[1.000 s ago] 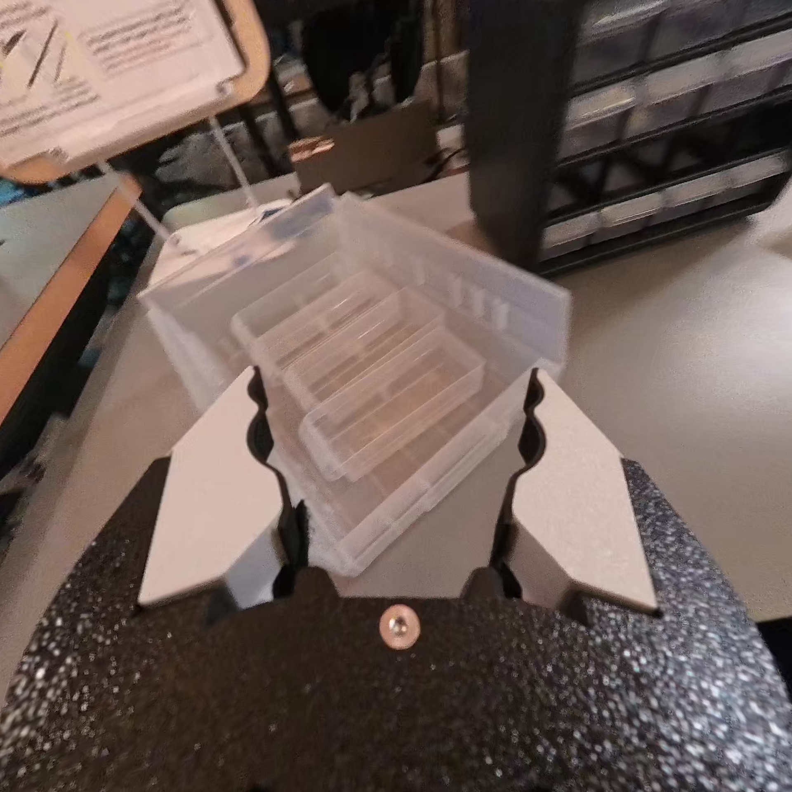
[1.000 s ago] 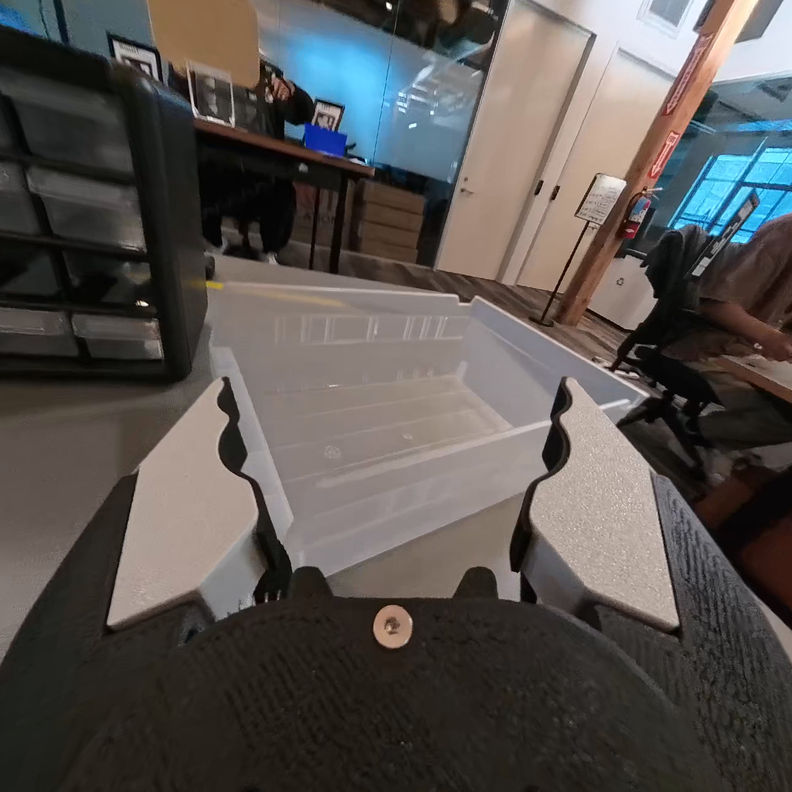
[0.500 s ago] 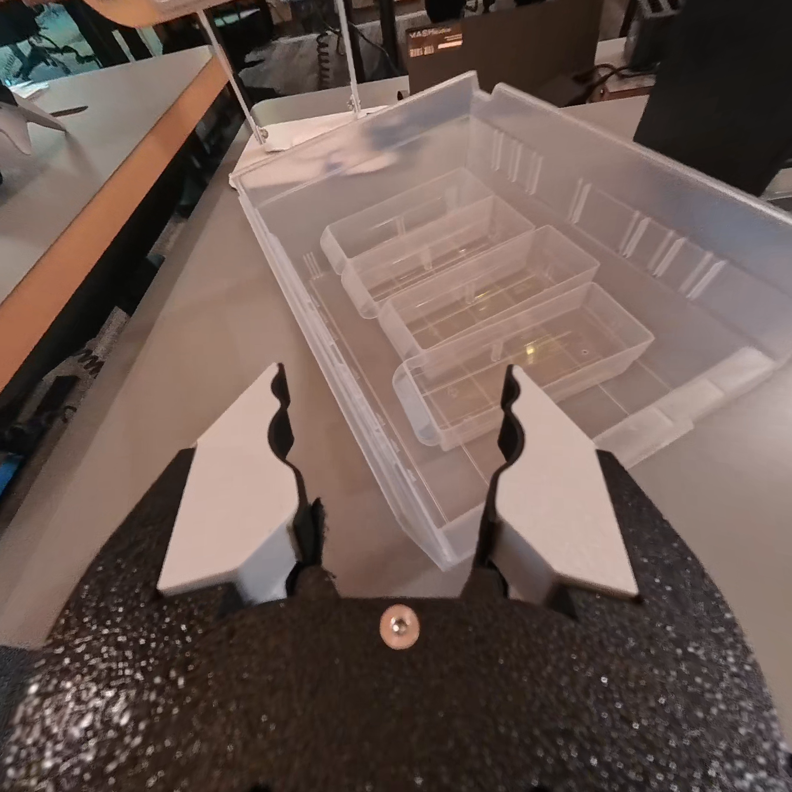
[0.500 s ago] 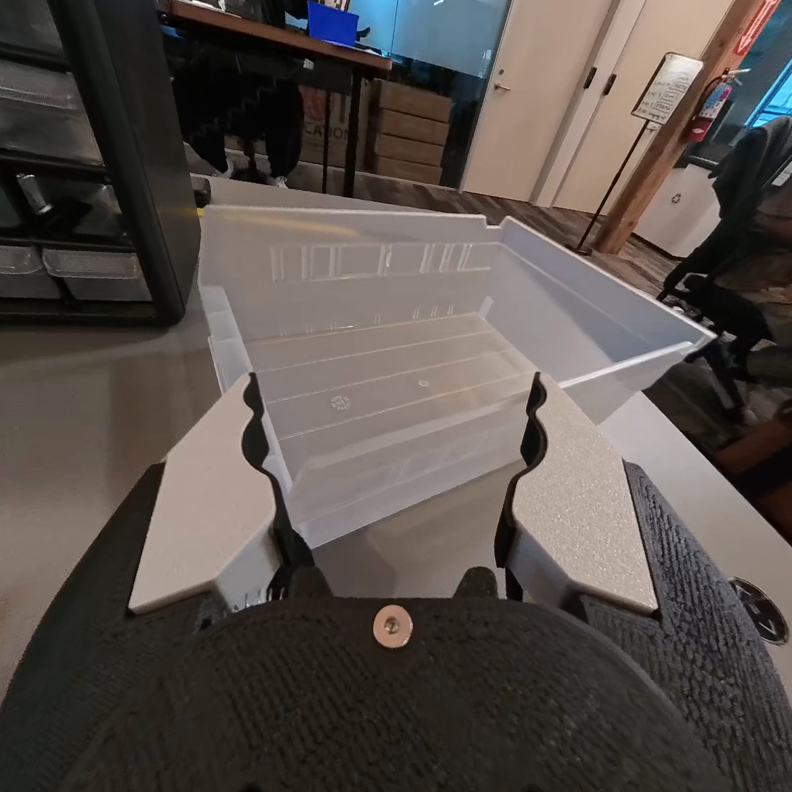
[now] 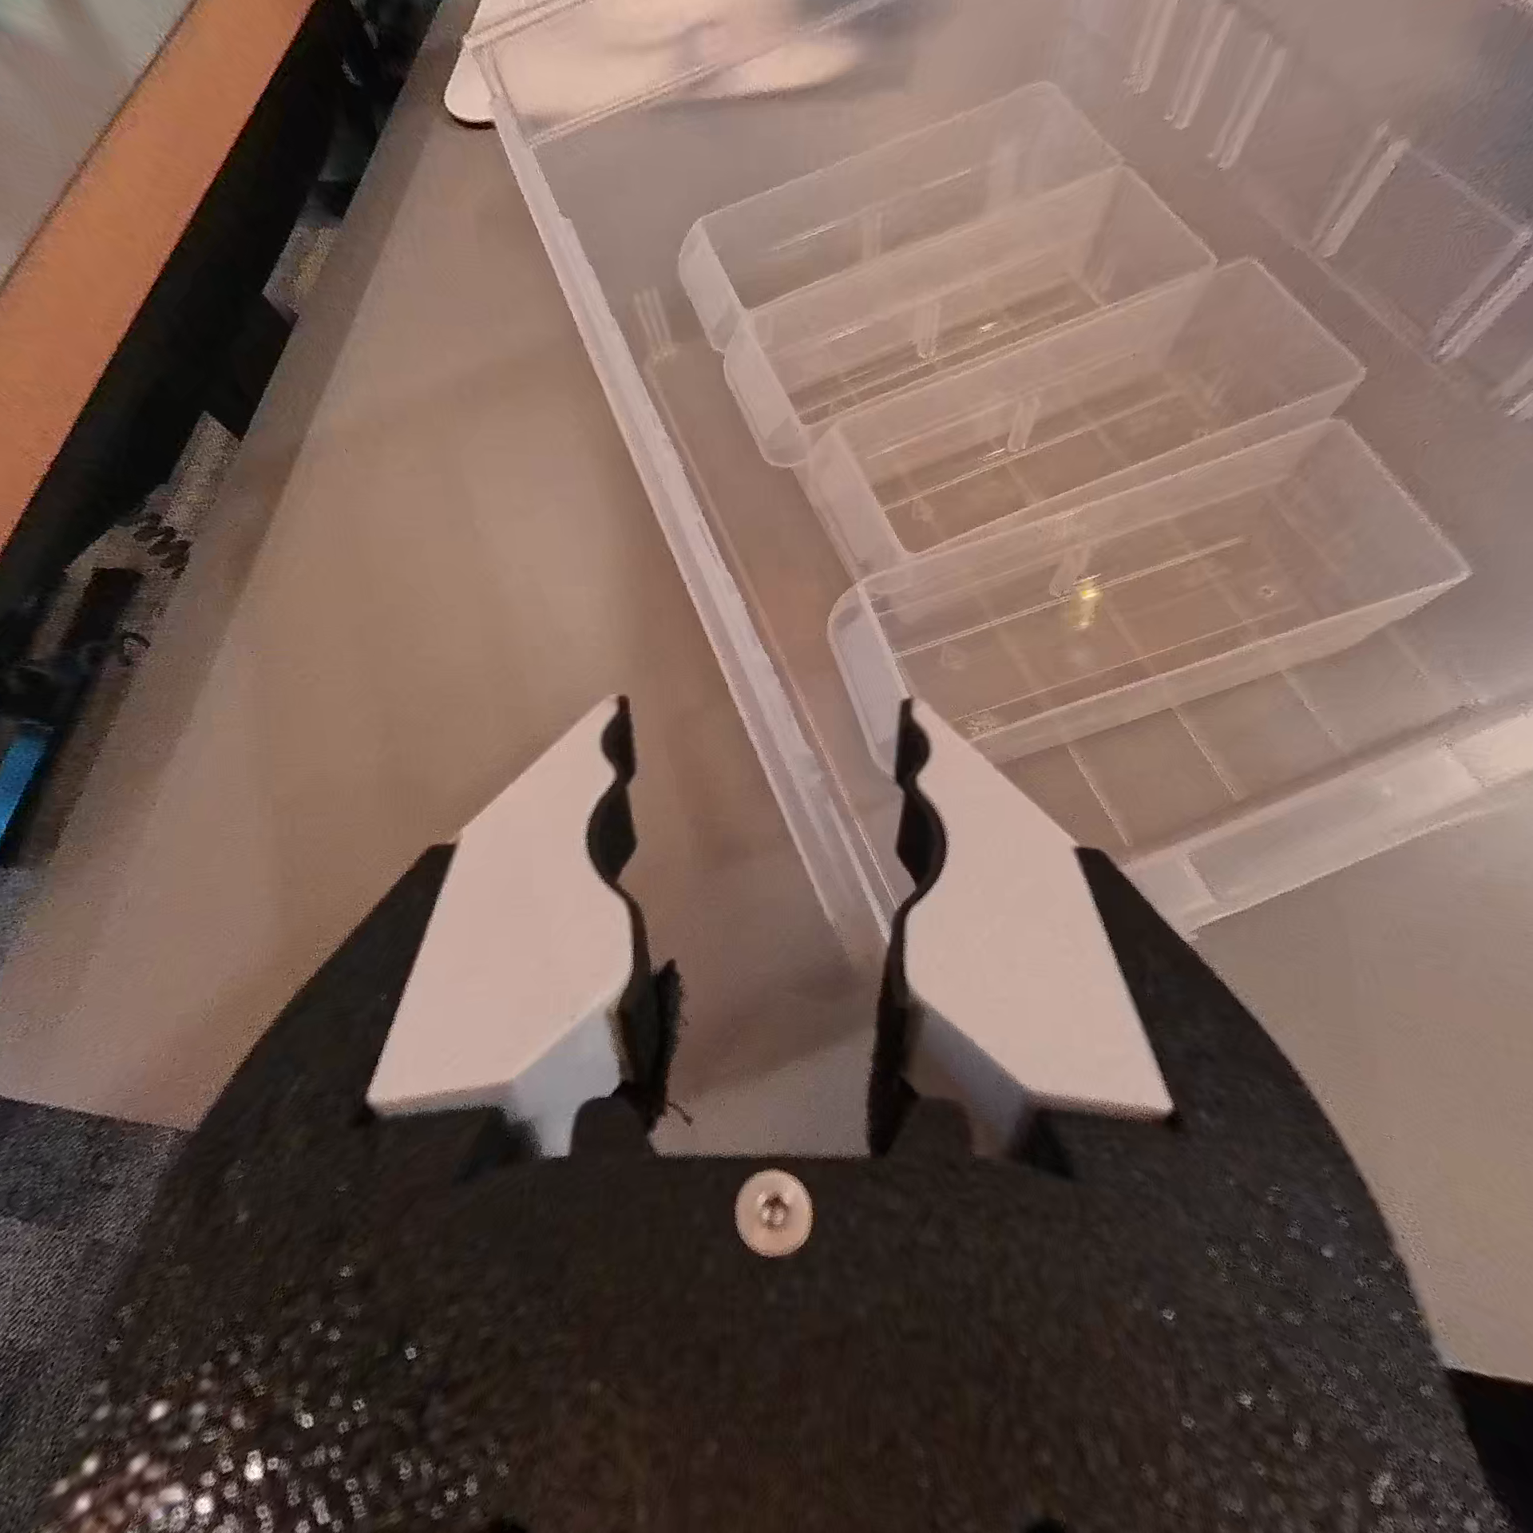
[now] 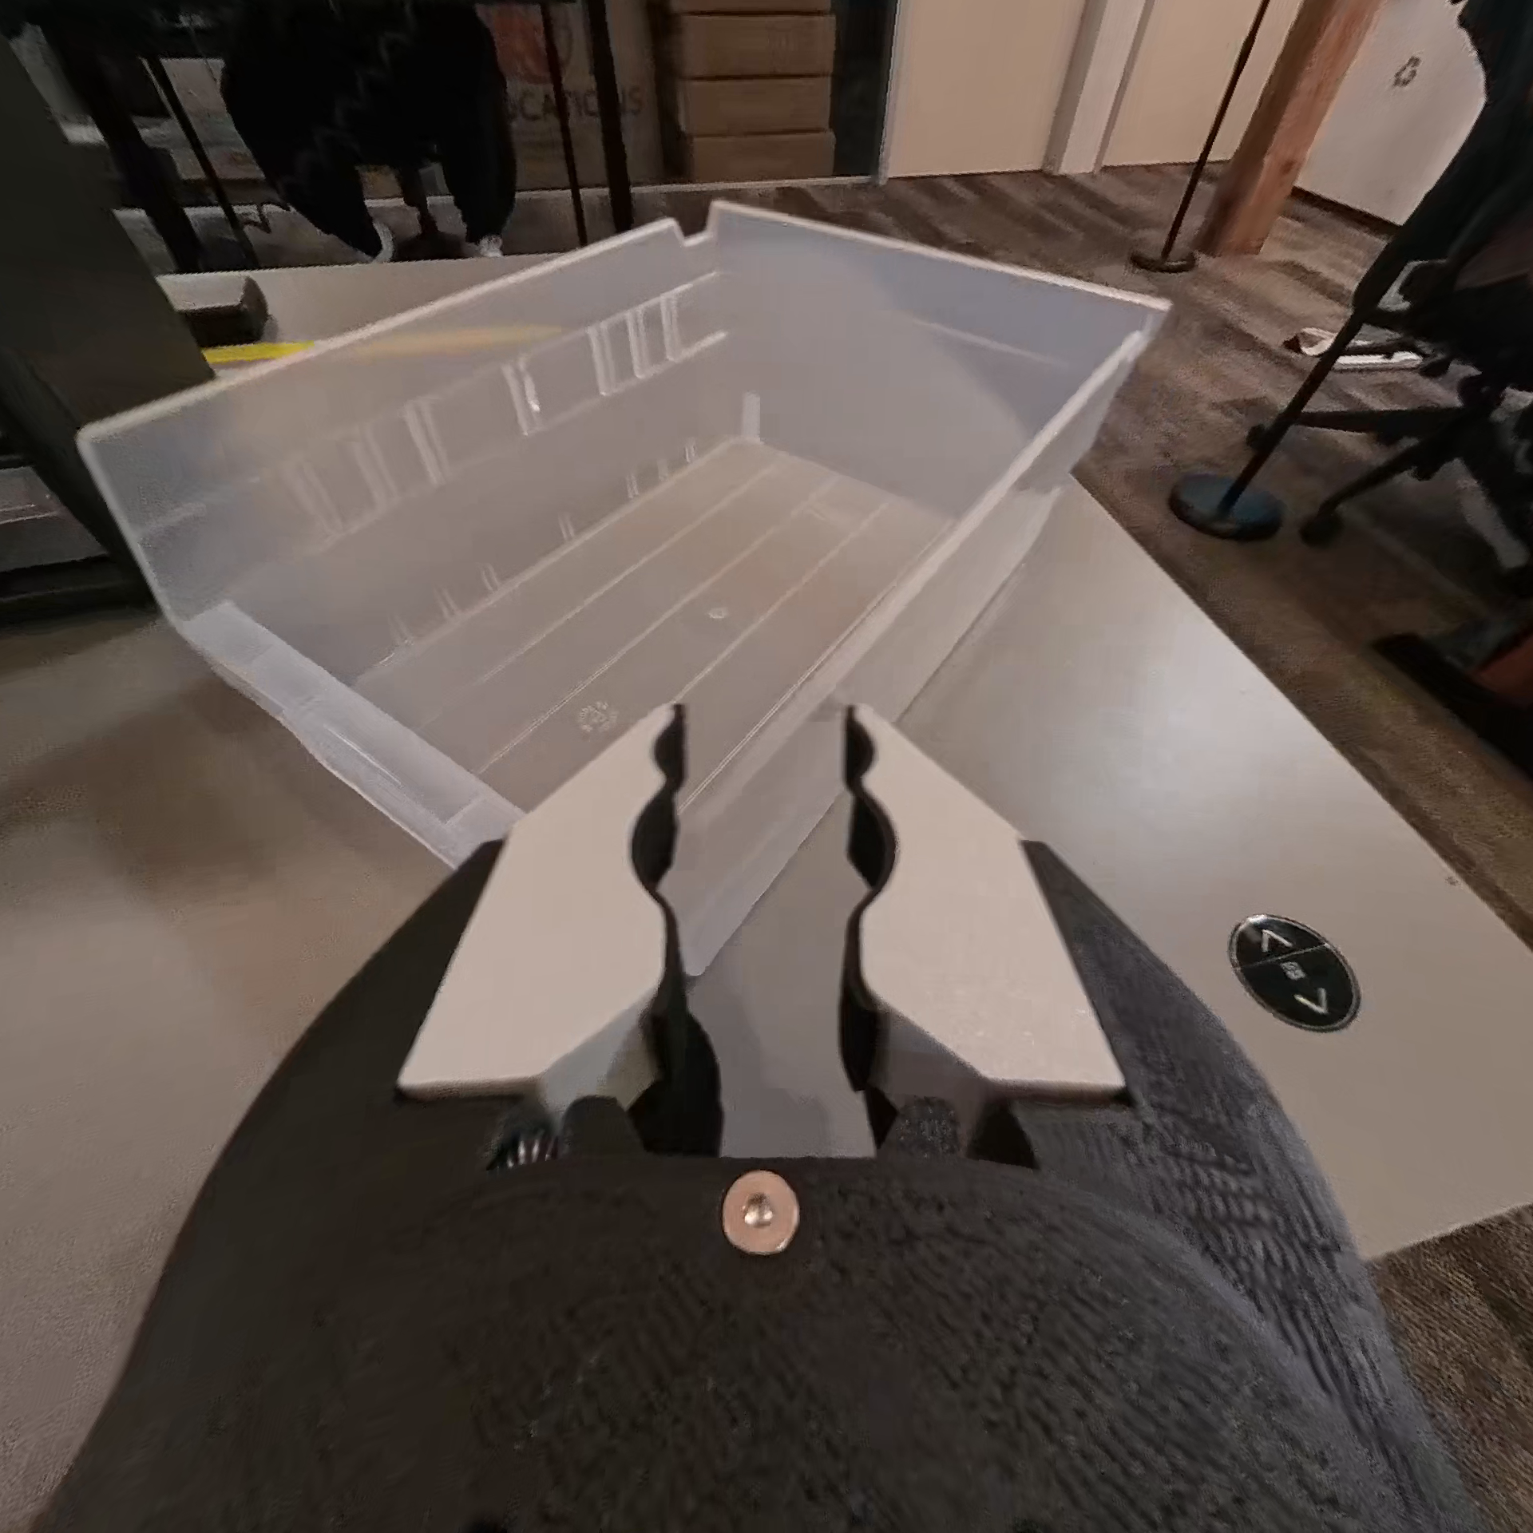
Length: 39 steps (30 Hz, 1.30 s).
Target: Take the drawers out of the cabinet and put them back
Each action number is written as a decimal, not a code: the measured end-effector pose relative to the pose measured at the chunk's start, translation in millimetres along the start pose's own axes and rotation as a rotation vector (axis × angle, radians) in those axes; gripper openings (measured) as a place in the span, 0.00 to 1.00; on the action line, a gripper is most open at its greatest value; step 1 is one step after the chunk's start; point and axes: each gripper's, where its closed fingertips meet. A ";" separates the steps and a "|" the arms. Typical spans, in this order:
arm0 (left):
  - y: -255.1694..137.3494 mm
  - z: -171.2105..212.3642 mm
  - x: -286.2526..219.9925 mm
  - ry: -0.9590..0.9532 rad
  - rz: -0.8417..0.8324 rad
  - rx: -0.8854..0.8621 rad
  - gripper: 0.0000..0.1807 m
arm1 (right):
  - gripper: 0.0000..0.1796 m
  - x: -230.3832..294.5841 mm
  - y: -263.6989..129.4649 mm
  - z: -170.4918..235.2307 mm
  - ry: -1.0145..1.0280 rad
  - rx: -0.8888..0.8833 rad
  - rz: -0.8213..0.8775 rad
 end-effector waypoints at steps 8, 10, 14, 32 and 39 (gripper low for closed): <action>4.3 0.8 57.9 0.065 -0.159 0.034 0.17 | 0.11 -44.4 10.7 0.7 -0.053 0.084 -0.097; 9.6 -1.4 70.4 0.093 -0.164 0.048 0.13 | 0.09 -54.5 16.9 -0.2 -0.085 0.117 -0.147; 21.5 -6.3 93.2 0.122 -0.137 0.067 0.12 | 0.04 -78.5 30.1 -1.5 -0.145 0.171 -0.190; -36.2 -85.9 30.6 0.095 0.087 -0.268 0.36 | 0.24 136.2 -52.1 -175.5 -0.383 -0.570 -0.328; 17.5 -124.3 -16.1 0.157 0.272 -0.200 0.37 | 0.27 223.5 -7.4 -169.4 -0.228 -0.797 -0.335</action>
Point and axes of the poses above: each gripper's, where its closed fingertips meet, y out along the fingers, z out of its underside, x = y × z across the jaws, and after that the axes turned 2 degrees about -y, right-handed
